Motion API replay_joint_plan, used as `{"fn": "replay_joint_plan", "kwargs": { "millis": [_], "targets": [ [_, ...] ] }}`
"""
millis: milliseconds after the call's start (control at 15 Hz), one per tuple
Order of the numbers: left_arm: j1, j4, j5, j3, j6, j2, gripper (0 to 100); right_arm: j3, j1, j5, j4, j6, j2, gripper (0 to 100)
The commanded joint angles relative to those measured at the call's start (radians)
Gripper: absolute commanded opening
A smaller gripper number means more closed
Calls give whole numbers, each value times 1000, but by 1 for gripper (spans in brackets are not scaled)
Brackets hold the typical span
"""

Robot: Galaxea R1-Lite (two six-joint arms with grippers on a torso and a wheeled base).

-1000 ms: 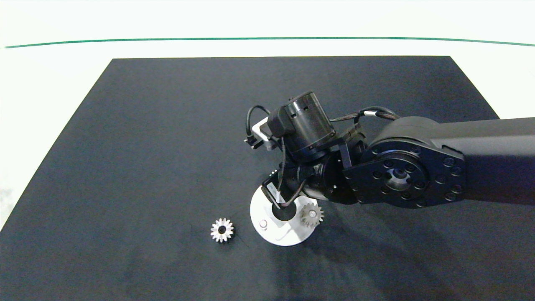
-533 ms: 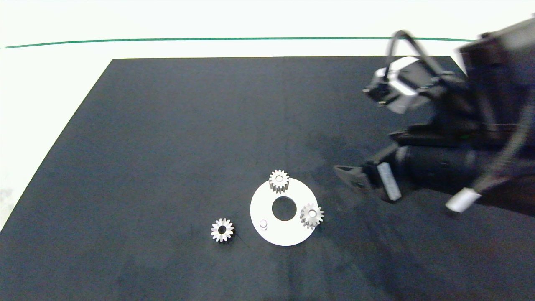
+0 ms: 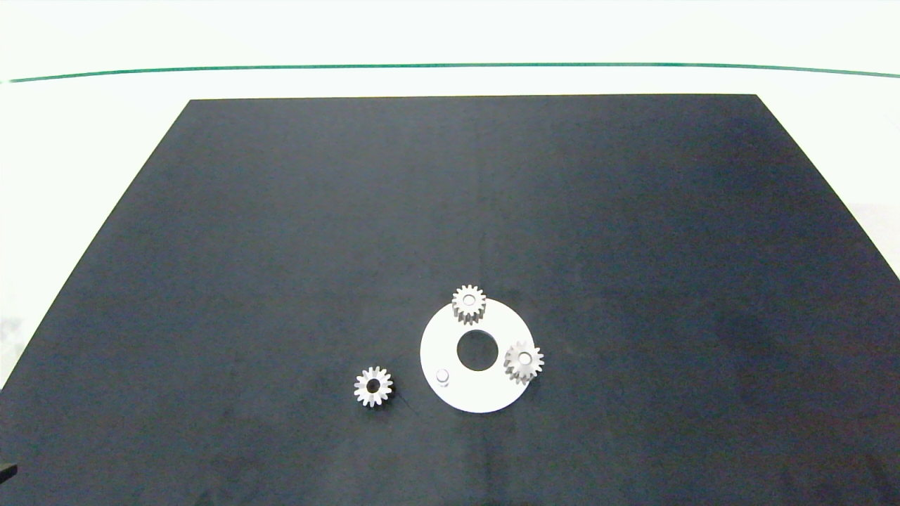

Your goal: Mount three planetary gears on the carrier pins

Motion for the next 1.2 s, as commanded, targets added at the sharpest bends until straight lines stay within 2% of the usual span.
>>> {"fn": "replay_joint_plan", "kwargs": {
  "millis": [67,267,333,400,467,533,600,733,800,867,1000,1133,1200],
  "targets": [
    [-22,-74,2,45,70,124,100,99,-215,-7,50,-33,-383,100],
    [-115,-204,2,80,69,241,100,99,-266,18,137,-47,-483,100],
    [-140,-326,3,126,69,318,100,99,-256,22,177,-42,-497,100],
    [-153,-435,3,163,70,379,100,100,-256,25,183,-37,-498,100],
    [-158,-500,3,180,70,419,100,102,-256,25,185,-36,-498,100],
    [-163,-619,3,195,70,512,100,117,-256,25,185,-36,-498,100],
    [-164,-655,3,194,67,560,100,141,-256,30,183,-37,-500,100],
    [-203,-663,3,189,60,604,100,186,-253,51,181,-37,-506,100],
    [-265,-663,3,180,1,615,100,212,-247,64,181,-37,-509,100],
    [-292,-663,5,168,-34,635,100,229,-238,70,178,-36,-507,100],
    [-293,-683,6,152,-32,690,100,247,-233,70,178,-36,-507,100],
    [-305,-784,9,154,-25,753,100,260,-232,70,178,-36,-512,100],
    [-322,-836,28,154,-17,781,100,264,-230,70,178,-36,-512,100]
  ]
}}
